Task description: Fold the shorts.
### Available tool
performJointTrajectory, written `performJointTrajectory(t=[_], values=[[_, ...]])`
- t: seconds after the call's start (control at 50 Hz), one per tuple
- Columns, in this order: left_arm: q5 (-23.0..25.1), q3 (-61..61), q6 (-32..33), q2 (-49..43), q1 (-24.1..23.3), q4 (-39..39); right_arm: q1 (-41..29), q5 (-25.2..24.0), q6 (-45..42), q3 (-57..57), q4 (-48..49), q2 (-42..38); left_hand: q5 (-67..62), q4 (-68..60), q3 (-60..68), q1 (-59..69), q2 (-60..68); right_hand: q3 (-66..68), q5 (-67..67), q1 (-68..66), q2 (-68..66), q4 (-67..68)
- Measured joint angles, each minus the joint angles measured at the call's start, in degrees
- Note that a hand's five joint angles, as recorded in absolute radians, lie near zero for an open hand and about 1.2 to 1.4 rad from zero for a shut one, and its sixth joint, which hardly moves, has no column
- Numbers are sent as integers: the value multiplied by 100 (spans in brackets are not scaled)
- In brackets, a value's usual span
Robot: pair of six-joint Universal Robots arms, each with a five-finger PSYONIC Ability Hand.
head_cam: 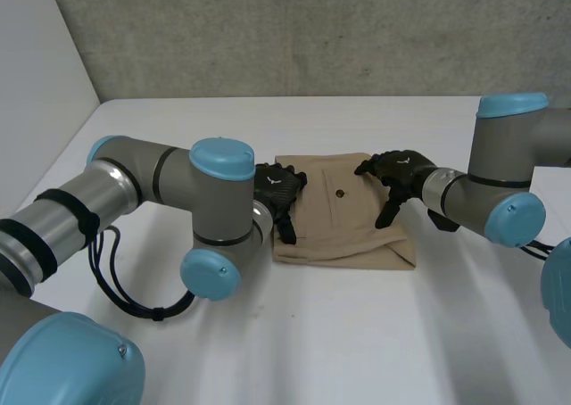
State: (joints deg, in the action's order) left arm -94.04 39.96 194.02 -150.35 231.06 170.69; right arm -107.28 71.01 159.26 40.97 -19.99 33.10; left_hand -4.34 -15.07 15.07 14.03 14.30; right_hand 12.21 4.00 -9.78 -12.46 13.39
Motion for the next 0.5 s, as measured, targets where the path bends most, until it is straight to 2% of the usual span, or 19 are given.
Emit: performJointTrajectory(t=[0.1,0.2,0.34,0.42,0.48,0.5], values=[[-9,32,5,311,-13,-139,-21,229,-413,52,-74,401,0,7,0,-14,-10,0,-13,74,0,0],[-10,179,-26,923,-18,-150,-98,371,-397,210,11,986,19,27,0,-14,-10,0,-19,74,0,0],[-40,956,-72,2511,107,-129,-152,999,206,955,681,2366,75,86,0,-14,-29,0,-19,74,0,0],[-105,1713,-179,3671,428,-114,-142,1645,539,1622,1056,3357,75,101,0,-14,-32,0,-19,75,0,0],[-138,2033,-274,4110,598,-116,-138,1847,594,1853,1114,3644,76,101,0,-14,-33,0,-19,74,0,0],[-164,2376,-407,4557,783,-124,-131,2049,633,2107,1151,3930,76,101,0,-14,-33,0,-19,74,0,0]])
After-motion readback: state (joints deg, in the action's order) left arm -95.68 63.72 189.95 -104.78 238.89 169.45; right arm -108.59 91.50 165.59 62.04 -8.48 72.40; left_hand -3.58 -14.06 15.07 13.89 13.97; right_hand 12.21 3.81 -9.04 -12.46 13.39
